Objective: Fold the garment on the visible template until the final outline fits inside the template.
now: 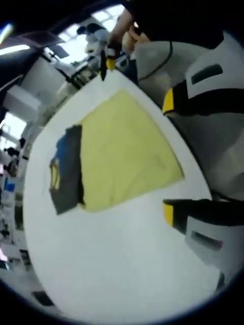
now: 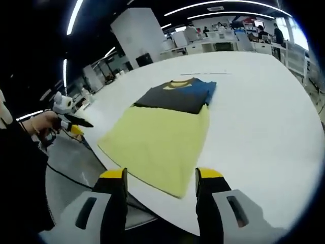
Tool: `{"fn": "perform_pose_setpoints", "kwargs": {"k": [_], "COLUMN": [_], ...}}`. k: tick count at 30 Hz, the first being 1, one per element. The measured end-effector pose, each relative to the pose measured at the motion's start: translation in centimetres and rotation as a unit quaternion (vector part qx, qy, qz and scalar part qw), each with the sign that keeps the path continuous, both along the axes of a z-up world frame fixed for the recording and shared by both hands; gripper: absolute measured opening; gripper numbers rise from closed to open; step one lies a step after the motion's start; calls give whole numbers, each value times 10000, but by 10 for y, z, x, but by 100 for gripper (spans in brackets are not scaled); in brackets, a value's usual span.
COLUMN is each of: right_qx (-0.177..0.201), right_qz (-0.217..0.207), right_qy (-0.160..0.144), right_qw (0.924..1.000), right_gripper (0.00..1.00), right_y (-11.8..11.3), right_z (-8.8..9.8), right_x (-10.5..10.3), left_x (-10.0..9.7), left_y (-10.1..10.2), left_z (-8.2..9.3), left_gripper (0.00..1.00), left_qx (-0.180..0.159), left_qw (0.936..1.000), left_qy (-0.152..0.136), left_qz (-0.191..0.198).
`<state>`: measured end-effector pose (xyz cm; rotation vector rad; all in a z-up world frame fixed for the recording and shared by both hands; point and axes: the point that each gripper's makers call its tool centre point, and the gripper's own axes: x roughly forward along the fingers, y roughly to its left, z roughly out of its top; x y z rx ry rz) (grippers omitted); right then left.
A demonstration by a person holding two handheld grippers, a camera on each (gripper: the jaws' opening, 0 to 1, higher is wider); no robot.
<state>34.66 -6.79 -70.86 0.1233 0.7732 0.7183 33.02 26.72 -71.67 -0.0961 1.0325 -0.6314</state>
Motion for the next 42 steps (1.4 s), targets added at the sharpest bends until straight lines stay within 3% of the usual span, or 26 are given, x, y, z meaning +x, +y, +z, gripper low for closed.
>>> {"fn": "perform_pose_setpoints", "kwargs": {"k": [7, 15, 29, 42], "right_qx": [-335, -537, -820, -909], "right_qz": [78, 131, 111, 126], "right_qy": [10, 96, 458, 608], "right_qw": [9994, 9984, 9955, 9939], "right_gripper": [41, 38, 29, 23], "right_y": [-1, 1, -6, -8], "right_z": [-17, -32, -62, -70], "right_x": [-3, -3, -8, -9], "left_x": [-5, -8, -6, -3], "left_y": [-1, 2, 5, 4], "left_z": [-18, -35, -47, -58], "left_gripper": [54, 46, 31, 25], "left_qx": [24, 167, 245, 297], "left_qw": [9998, 9993, 9982, 9978], "left_qy": [206, 314, 398, 492], "left_qz": [-11, 119, 379, 331]}}
